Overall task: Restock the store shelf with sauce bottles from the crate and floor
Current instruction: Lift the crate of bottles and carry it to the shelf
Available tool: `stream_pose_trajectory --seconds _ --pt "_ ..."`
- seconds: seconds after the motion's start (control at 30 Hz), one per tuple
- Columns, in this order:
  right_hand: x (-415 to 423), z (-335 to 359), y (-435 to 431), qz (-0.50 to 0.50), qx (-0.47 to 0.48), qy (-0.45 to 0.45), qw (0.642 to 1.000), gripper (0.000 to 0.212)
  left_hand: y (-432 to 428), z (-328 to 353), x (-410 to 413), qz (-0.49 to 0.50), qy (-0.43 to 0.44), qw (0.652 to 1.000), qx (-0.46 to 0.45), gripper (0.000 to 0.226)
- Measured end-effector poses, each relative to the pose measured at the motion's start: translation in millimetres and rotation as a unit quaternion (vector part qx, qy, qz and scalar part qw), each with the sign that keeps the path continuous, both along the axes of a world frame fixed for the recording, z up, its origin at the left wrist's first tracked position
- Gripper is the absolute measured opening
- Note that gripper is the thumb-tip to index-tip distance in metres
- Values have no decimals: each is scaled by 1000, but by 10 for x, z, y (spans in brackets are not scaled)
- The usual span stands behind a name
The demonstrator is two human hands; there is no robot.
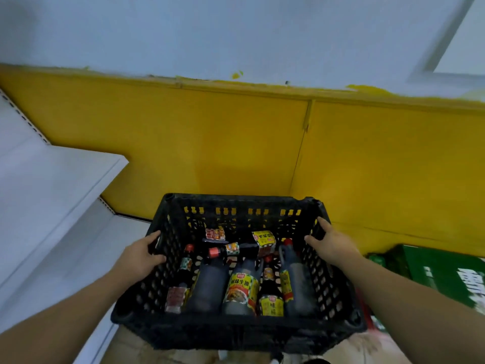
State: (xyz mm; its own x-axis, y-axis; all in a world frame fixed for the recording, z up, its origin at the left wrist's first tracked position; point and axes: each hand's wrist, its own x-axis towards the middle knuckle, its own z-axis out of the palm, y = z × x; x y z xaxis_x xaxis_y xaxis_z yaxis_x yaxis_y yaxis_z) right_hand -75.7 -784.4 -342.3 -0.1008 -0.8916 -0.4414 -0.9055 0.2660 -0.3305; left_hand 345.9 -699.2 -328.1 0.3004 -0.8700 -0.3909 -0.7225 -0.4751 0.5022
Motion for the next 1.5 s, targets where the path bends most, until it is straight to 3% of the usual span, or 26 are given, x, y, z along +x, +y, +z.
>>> stream_pose_trajectory --seconds 0.27,0.47,0.8,1.13,1.5 --pt "118 -1261 -598 -17 30 -14 999 76 -673 -1444 111 -13 2 1000 24 75" --pt "234 -2498 -788 -47 62 -7 997 78 -1121 -2715 276 -10 69 996 54 77" --pt "370 -4046 -1028 -107 103 -32 988 80 -1684 -4311 462 -45 57 994 87 77" --pt "477 -4540 -1085 -127 118 -42 984 78 -1883 -4864 538 -24 105 989 103 80" --pt "512 -4752 -1119 -113 117 -11 987 81 -1901 -5128 574 -63 48 992 100 88"
